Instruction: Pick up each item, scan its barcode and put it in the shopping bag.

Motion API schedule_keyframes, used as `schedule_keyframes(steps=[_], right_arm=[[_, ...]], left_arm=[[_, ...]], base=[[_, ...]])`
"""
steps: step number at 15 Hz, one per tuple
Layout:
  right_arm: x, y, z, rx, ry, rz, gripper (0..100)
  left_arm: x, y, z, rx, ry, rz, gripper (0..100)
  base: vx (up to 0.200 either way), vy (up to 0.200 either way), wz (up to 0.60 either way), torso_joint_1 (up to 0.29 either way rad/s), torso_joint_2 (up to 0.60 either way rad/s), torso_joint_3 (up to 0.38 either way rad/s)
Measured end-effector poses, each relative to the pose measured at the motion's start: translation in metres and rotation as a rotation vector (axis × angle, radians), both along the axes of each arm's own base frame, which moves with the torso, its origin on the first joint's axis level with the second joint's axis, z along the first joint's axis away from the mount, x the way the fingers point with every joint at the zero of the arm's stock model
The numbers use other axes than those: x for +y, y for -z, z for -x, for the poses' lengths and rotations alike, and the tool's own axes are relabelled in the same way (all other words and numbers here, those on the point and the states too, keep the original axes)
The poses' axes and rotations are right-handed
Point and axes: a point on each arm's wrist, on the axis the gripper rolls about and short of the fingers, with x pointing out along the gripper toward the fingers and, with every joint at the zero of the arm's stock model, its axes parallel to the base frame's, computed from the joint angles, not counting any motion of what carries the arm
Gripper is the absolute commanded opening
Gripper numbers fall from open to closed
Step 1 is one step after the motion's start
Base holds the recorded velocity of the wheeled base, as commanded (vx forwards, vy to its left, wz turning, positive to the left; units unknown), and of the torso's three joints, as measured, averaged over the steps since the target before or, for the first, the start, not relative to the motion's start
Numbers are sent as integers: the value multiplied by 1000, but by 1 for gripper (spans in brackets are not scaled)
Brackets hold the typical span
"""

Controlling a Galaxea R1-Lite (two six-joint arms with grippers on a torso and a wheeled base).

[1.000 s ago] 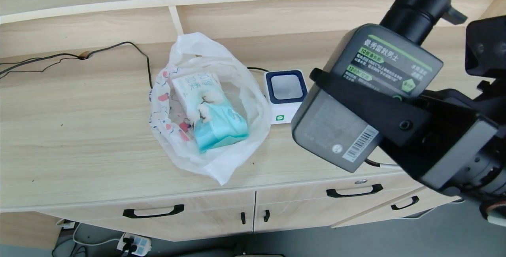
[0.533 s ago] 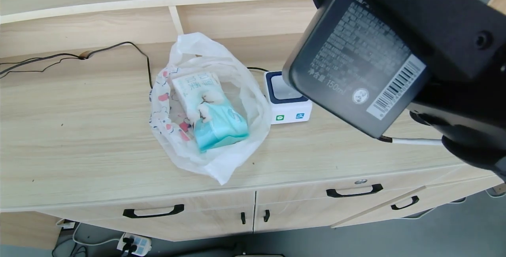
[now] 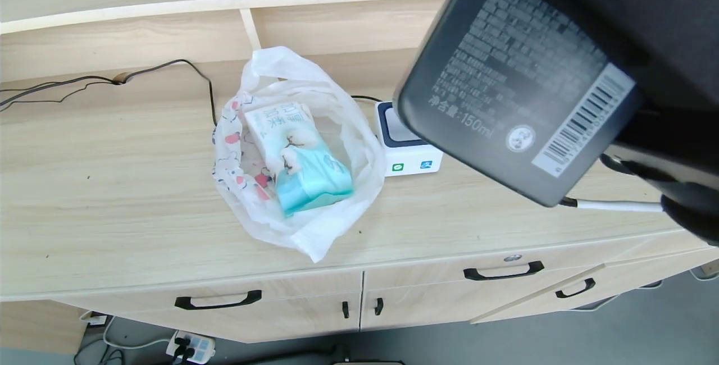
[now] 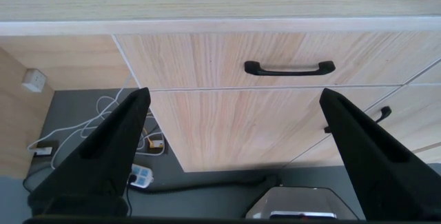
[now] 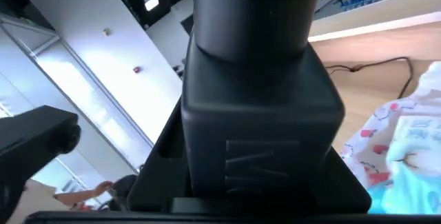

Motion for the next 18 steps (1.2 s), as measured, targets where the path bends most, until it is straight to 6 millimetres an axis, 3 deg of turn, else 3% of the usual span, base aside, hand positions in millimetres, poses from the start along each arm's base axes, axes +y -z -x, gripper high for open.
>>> schedule_keyframes(steps=[2,7,11,18], right_arm=[[-9,2,-15,-70,165,71,0],[-67,18,-83,-369,759,392,0],[-66,23,-94,-382,849,454,0],[-70,27,-101,-333,877,459,0]], left_arm=[[0,0,0,0,0,1,100],[0,0,0,1,1,3,100],[0,0,0,1,0,2,100],[0,0,0,0,1,1,100]], base=[[0,0,0,0,0,0],[0,0,0,0,0,0],[-100,150,0,2,2,-1],[0,0,600,1,0,4]])
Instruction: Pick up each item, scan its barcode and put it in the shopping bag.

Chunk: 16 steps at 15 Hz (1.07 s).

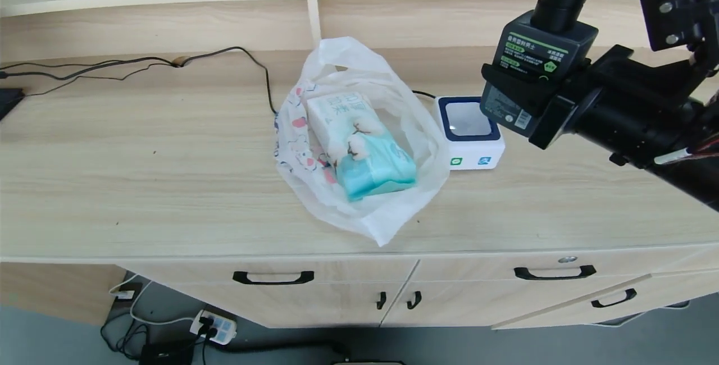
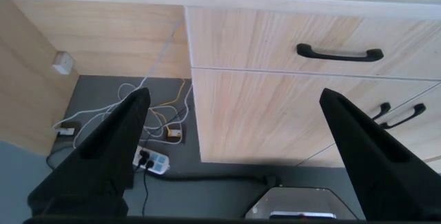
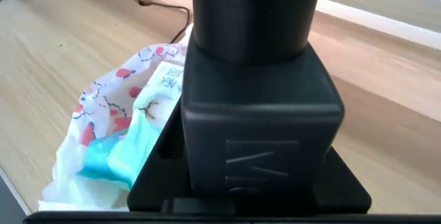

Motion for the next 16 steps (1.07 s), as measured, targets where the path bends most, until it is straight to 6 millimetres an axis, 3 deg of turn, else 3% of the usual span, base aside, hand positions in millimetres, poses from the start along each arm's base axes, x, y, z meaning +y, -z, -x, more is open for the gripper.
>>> schedule_keyframes(steps=[2,4,10,16], right_arm=[[-6,0,-4,2,24,-3,0],[-24,-2,-12,-21,90,20,0],[-89,0,-43,-308,101,412,0],[-97,13,-83,-487,64,515,0]], left_arm=[[0,0,0,0,-1,0,100],[0,0,0,0,-1,1,100],[0,0,0,-3,0,0,100],[0,0,0,-2,-1,2,100]], base=[[0,0,300,1,1,4],[0,0,0,0,0,0],[0,0,0,0,0,0],[0,0,0,0,0,0]])
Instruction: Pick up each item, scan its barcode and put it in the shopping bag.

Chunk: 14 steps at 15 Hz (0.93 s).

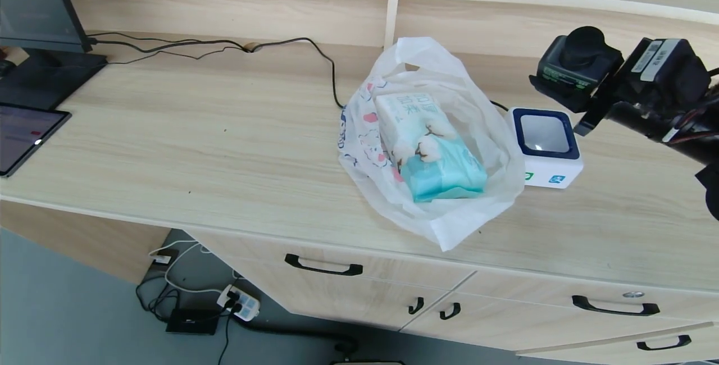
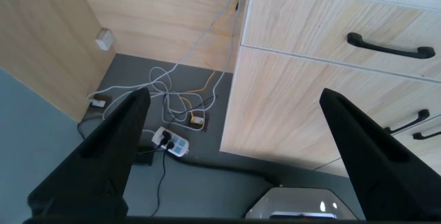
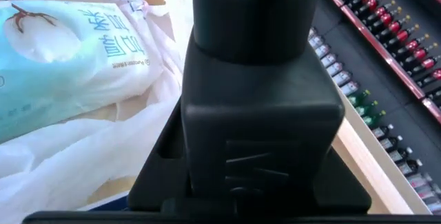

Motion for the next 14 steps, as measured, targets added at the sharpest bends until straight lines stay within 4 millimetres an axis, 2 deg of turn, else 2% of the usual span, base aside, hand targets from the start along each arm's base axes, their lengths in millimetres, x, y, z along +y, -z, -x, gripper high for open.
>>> schedule_keyframes(steps=[3,5,9,14], right_arm=[[-6,7,-25,-24,19,12,0],[-18,17,-34,2,47,19,0],[-24,28,-36,39,62,18,0],[-23,31,-35,60,52,4,0]], left_arm=[[0,0,0,1,1,2,100],[0,0,0,0,0,5,100],[0,0,0,1,0,4,100],[0,0,0,2,1,3,100]], base=[[0,0,0,0,0,0],[0,0,0,0,0,0],[0,0,0,0,0,0],[0,0,0,0,0,0]])
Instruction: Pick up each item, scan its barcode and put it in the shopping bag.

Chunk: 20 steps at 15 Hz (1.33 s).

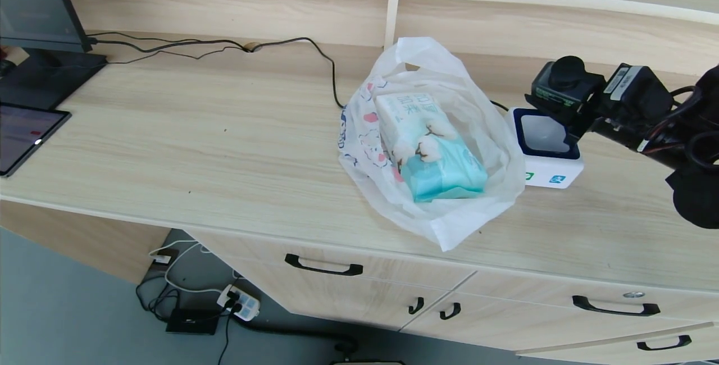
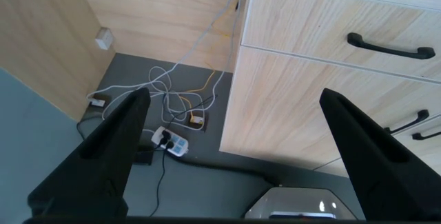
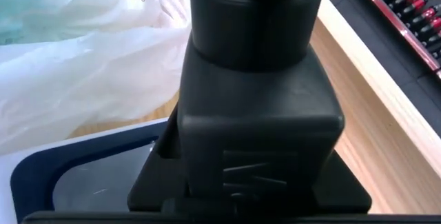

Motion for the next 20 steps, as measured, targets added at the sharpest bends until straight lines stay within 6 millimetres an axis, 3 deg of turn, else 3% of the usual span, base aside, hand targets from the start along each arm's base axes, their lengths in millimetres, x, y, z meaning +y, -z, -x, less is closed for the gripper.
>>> schedule_keyframes(steps=[2,5,8,10,16,20], right_arm=[[3,-1,1,39,-17,-43,0],[32,-23,12,45,-69,-141,0],[75,-54,42,45,-114,-299,0],[89,-62,59,83,-155,-328,0],[74,-37,66,354,-114,-626,0],[72,-4,78,604,-106,-1021,0]], left_arm=[[0,0,0,0,-1,0,100],[0,0,0,1,-1,1,100],[0,0,0,1,0,1,100],[0,0,0,2,0,1,100],[0,0,0,1,-1,14,100],[0,0,0,1,-1,15,100]], base=[[0,0,0,0,0,0],[0,0,200,2,1,-1],[0,0,600,59,-103,-46],[0,0,600,83,-137,-61],[0,0,0,8,-20,-7],[0,0,0,0,0,0]])
